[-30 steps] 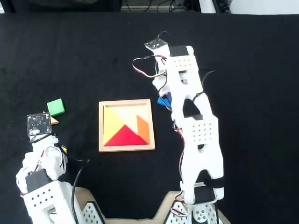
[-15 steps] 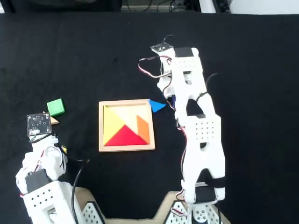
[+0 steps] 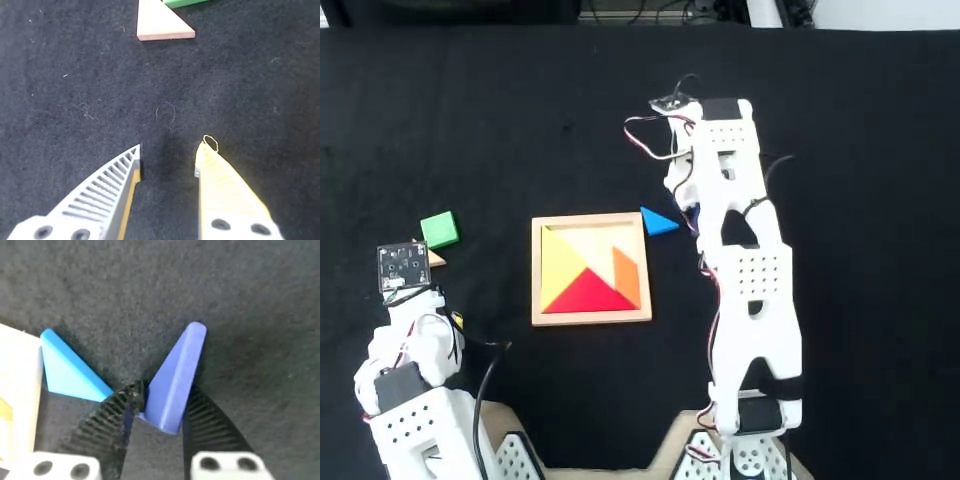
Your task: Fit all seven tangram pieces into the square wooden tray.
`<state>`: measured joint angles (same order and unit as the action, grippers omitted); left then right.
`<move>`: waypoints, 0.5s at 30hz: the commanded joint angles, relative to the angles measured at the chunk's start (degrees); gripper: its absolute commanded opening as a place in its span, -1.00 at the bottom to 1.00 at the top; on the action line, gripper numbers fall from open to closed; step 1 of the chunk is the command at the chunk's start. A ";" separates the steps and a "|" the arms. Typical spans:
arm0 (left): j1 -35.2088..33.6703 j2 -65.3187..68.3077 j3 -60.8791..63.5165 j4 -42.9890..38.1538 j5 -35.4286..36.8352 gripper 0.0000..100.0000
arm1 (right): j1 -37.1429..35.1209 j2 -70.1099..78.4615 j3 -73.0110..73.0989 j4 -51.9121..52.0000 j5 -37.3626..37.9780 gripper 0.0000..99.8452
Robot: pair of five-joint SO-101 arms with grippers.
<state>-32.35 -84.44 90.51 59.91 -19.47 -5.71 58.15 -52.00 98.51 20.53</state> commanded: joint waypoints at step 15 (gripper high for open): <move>0.31 -0.26 -0.31 -0.53 -0.26 -0.64 | 4.31 -10.77 -2.51 2.64 2.55 -0.98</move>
<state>-32.35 -84.44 90.51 59.91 -19.47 -1.76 55.87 -53.85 99.03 20.88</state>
